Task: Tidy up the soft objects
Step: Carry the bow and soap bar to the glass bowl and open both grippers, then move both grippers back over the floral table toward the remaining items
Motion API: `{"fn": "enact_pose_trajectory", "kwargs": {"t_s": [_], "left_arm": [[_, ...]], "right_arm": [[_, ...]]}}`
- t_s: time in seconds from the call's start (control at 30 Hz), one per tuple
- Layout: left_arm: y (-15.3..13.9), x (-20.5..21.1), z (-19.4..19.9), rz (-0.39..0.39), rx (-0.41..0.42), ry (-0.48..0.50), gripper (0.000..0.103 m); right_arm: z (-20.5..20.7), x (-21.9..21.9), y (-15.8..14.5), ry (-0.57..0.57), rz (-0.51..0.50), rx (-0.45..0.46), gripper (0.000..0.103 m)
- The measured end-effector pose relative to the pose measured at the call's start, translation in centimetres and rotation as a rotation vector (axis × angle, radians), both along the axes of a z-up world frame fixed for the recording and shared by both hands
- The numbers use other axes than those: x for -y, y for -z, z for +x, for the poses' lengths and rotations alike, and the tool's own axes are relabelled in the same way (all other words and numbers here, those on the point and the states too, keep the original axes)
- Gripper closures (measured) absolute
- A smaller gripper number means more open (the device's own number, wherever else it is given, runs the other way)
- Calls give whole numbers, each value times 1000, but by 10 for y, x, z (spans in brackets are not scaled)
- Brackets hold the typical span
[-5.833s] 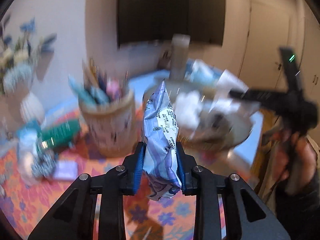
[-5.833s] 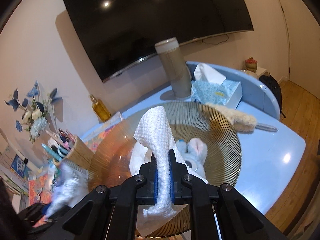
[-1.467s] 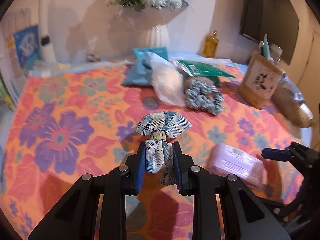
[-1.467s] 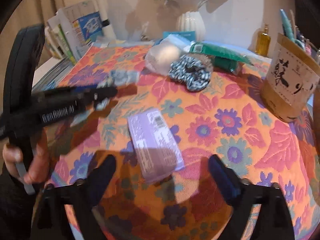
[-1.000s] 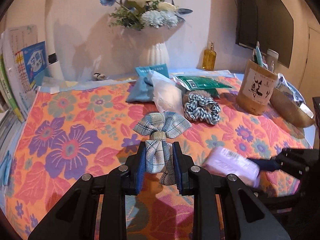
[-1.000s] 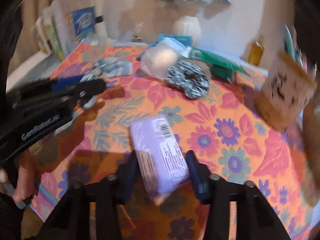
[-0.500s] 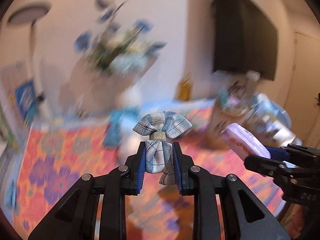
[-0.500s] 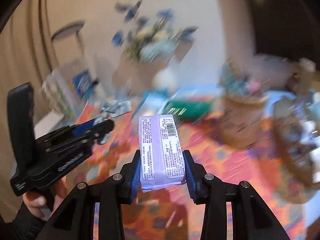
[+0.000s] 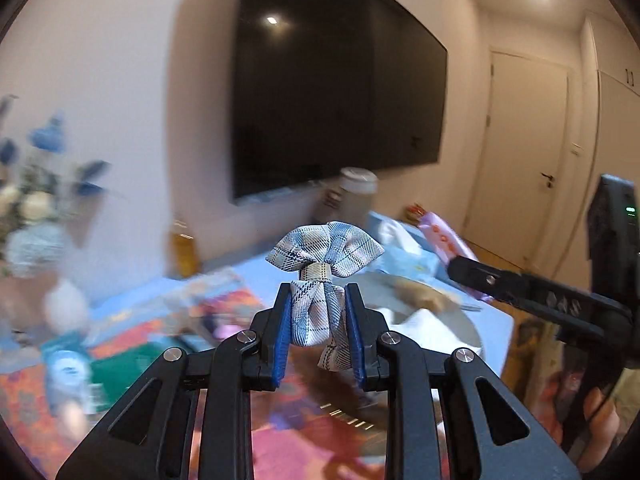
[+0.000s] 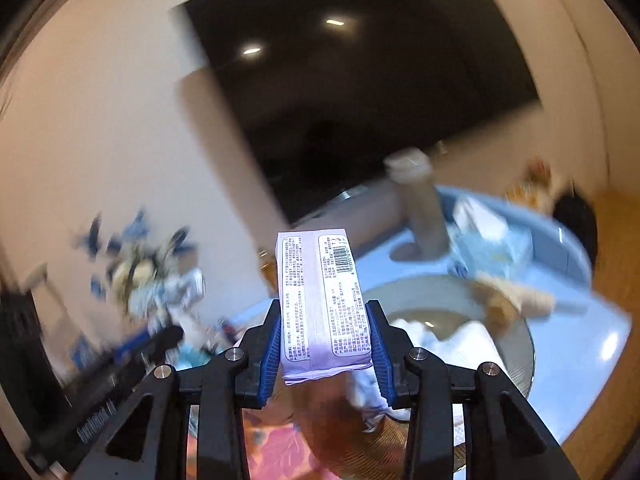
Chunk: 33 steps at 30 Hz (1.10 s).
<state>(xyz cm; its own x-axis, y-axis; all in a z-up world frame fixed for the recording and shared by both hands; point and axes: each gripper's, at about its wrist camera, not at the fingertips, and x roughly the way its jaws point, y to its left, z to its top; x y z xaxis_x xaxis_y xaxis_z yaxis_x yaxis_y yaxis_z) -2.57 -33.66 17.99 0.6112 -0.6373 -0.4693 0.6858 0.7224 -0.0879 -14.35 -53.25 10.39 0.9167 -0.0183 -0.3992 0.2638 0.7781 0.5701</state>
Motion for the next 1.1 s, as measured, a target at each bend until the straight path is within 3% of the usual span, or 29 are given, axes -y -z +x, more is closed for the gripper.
{"fn": "enact_pose_trajectory", "kwargs": {"t_s": [0.17, 0.23, 0.27, 0.3, 0.33, 0.37, 0.4, 0.6, 0.73, 0.83, 0.93, 1.07, 1.1], "left_arm": [[31, 48, 11, 18, -89, 84, 81], [40, 57, 13, 38, -97, 83, 76], [46, 63, 16, 47, -111, 77, 71], [52, 67, 19, 44, -138, 86, 57], [59, 70, 23, 43, -181, 114, 33], [65, 71, 25, 50, -214, 131, 20], [70, 67, 24, 42, -223, 140, 14], [63, 18, 2, -5, -208, 150, 14], [43, -23, -18, -11, -148, 111, 13], [26, -61, -30, -27, -120, 77, 13], [11, -114, -43, -78, -94, 74, 11], [-11, -210, -62, -146, -17, -153, 3], [-13, -228, -65, -167, -6, -198, 0]], "right_arm": [[9, 37, 33, 84, 79, -93, 64], [12, 46, 43, 112, 83, -123, 63], [15, 50, 46, 118, 84, -132, 57], [19, 53, 51, 117, 93, -156, 35], [19, 56, 56, 111, 108, -179, 24], [19, 58, 60, 106, 121, -186, 17], [19, 59, 63, 95, 136, -186, 17], [-10, 50, 52, 122, 84, -165, 17], [-21, 20, 29, 108, -18, -123, 17], [-23, -17, 8, 13, -83, -79, 17], [-24, -73, -16, -121, -213, -21, 17], [-25, -144, -27, -288, -298, 49, 16], [-21, -163, -26, -347, -305, 54, 11]]}}
